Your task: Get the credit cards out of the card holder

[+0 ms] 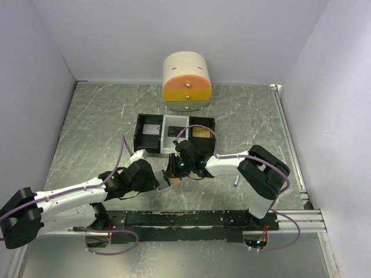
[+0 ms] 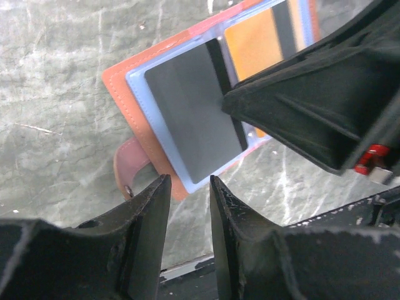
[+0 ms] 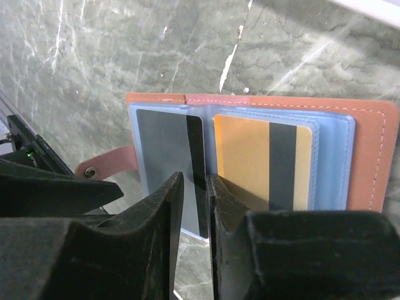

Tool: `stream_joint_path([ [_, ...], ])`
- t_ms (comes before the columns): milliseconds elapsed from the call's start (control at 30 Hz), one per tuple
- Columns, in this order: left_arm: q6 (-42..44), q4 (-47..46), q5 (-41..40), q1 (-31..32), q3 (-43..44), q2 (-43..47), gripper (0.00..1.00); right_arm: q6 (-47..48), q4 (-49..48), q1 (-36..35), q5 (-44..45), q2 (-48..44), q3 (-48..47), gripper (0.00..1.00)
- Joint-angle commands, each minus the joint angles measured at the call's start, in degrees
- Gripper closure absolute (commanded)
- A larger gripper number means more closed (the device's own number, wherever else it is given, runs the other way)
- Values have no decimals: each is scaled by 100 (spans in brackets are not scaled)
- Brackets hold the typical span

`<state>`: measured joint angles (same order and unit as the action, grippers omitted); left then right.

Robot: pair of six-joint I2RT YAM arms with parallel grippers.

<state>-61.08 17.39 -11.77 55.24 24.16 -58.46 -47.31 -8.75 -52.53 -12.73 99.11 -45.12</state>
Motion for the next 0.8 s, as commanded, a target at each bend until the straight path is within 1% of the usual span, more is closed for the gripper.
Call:
stream_joint_path([
  [0,-48,105,-185,22,258,243,56,-165,-133,71,-265,3,306,78],
  [100,0,185,-296,22,295,167,54,-265,-325,155,-385,-7,428,79],
  [200,-272,266,-350,22,264,-47,54,-387,-618,224,-605,2,583,81],
  [400,-351,-553,-99,22,-29,-336,55,-471,-786,325,-731,-23,713,84],
  [600,-335,-479,-143,22,-25,-665,59,-571,-994,390,-955,39,789,85],
  [767,-312,-437,-145,22,-106,-731,64,-674,-1212,421,-1154,139,788,86],
])
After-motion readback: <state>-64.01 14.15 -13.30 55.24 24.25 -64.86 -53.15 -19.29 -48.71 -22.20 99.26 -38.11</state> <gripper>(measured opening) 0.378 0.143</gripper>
